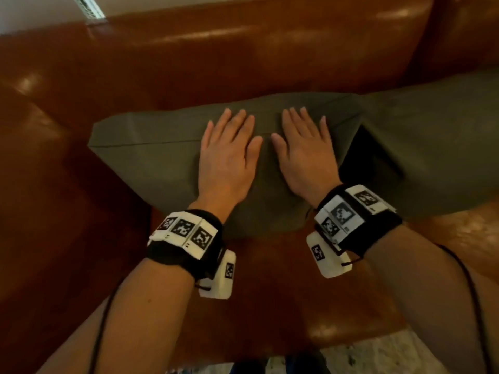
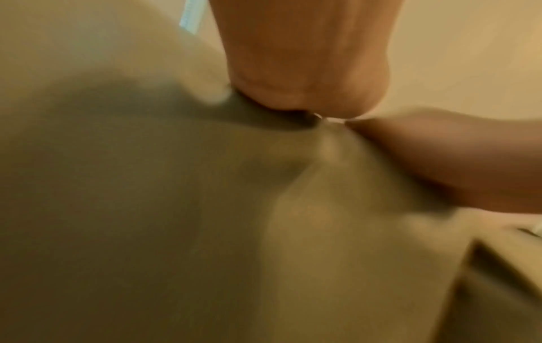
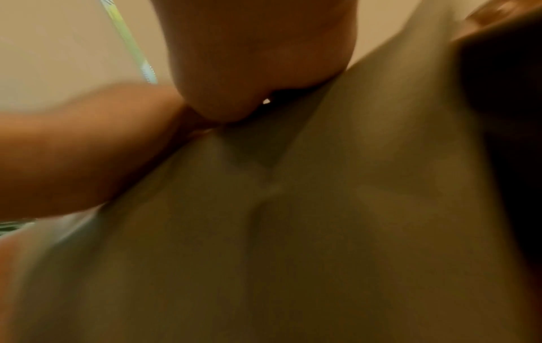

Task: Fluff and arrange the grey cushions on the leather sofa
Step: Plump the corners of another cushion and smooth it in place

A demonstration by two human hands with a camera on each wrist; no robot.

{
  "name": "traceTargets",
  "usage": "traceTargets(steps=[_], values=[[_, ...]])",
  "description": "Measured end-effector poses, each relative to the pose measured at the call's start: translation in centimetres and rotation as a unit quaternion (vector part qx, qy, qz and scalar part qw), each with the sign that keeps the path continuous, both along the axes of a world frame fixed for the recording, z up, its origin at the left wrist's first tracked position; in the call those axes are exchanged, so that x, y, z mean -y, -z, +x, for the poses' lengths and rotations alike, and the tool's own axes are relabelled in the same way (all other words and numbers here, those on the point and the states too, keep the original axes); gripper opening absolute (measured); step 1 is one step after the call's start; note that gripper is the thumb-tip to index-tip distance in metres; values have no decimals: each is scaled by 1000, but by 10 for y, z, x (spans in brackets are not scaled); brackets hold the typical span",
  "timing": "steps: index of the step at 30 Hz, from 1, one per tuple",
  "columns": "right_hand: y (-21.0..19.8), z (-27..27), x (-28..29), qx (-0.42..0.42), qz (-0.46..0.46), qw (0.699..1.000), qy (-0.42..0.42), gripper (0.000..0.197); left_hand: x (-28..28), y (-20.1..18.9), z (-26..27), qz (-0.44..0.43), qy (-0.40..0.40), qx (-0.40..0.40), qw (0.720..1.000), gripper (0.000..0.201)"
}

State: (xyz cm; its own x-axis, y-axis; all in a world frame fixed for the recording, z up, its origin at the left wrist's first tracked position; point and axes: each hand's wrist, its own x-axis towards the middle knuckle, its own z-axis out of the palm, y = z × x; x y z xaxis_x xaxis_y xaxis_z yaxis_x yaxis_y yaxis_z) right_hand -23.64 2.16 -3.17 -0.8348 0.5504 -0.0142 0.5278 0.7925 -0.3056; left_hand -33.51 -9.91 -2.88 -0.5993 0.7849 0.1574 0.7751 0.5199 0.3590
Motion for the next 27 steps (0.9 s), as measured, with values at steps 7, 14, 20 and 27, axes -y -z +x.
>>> traceTargets(steps=[7,14,20,27], values=[[33,99,-14,-218,-86,950,208,47,8,2,0,-41,-9,-61,997,55],[148,90,15,-75,-568,656,491,36,17,3,-4,-12,-15,-82,996,52],[210,104,12,-19,-531,671,516,32,16,11,-6,18,-28,-107,994,49],[171,102,9,103,-326,857,385,32,14,14,0,37,-30,-110,993,47]])
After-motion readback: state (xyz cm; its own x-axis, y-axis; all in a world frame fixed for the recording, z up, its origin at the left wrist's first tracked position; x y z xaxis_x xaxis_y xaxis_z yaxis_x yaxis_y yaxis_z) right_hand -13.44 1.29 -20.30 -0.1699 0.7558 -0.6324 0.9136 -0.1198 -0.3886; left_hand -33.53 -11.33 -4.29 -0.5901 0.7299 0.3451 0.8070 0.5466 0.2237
